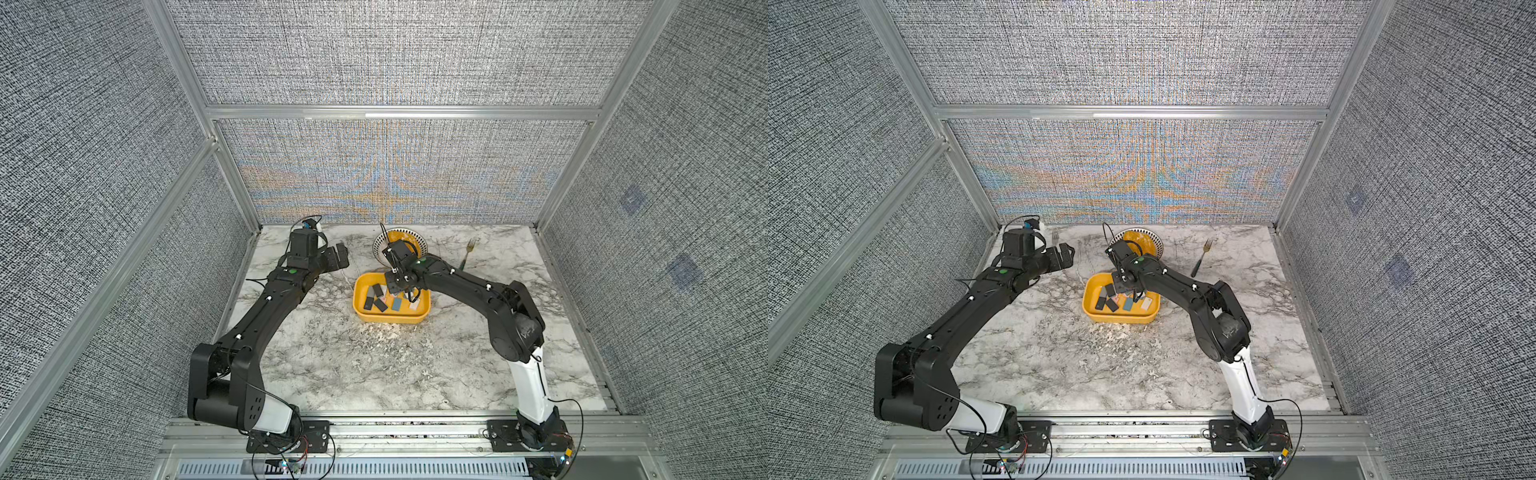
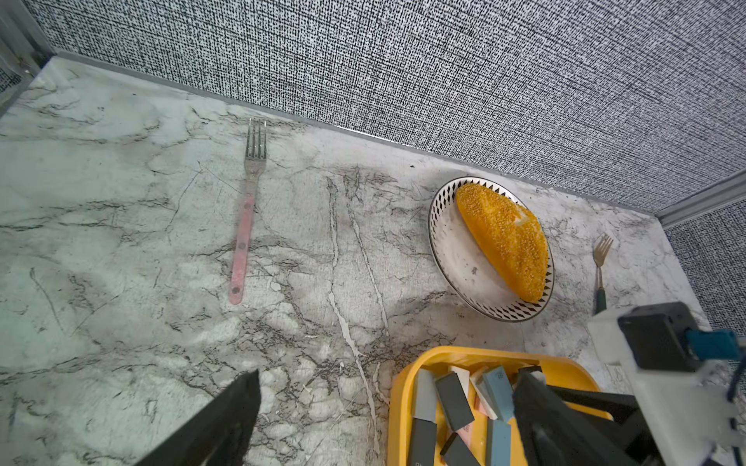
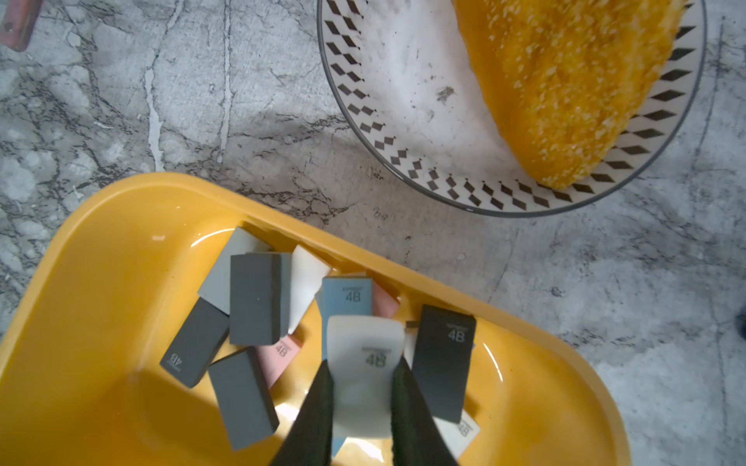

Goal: Put the eraser in the storage box
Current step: Place the eraser in the storage box.

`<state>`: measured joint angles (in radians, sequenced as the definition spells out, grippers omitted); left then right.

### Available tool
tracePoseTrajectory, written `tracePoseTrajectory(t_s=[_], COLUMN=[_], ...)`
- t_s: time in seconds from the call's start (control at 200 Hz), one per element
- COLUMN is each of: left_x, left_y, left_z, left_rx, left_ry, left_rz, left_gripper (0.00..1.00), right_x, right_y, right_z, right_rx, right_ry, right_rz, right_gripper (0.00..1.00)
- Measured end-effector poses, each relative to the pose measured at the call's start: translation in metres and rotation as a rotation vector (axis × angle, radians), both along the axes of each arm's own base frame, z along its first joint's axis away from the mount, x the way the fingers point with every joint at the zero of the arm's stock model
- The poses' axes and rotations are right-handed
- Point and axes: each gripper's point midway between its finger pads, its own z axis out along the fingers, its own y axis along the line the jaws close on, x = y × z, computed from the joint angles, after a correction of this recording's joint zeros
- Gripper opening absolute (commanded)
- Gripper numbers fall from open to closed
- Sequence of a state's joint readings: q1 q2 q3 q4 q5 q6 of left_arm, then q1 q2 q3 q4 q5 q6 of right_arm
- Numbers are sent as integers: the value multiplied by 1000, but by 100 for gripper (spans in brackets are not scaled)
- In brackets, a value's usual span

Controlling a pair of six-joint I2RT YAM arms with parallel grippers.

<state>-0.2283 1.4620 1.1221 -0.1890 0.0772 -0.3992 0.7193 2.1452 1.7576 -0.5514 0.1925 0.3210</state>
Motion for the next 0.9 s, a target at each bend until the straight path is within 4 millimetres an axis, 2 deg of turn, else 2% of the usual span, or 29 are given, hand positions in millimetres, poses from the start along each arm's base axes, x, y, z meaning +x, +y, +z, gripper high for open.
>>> tracePoseTrajectory(t_s=[0.115, 0.571, 0.901], left_x=[0, 4, 5], left_y=[0, 0, -1], left_z=[-1, -5, -5], left_rx=[3, 7, 9], left_ry=[1, 10, 11], left_rz=[2, 1, -1], left_gripper=[100, 100, 100], right_x=[1, 11, 10], right_y=[2, 10, 8], right_z=[-8, -15, -17], right_rx=[1, 4, -5], right_ry=[17, 24, 34], right_rz=[11, 20, 19], right_gripper=[23, 28, 47])
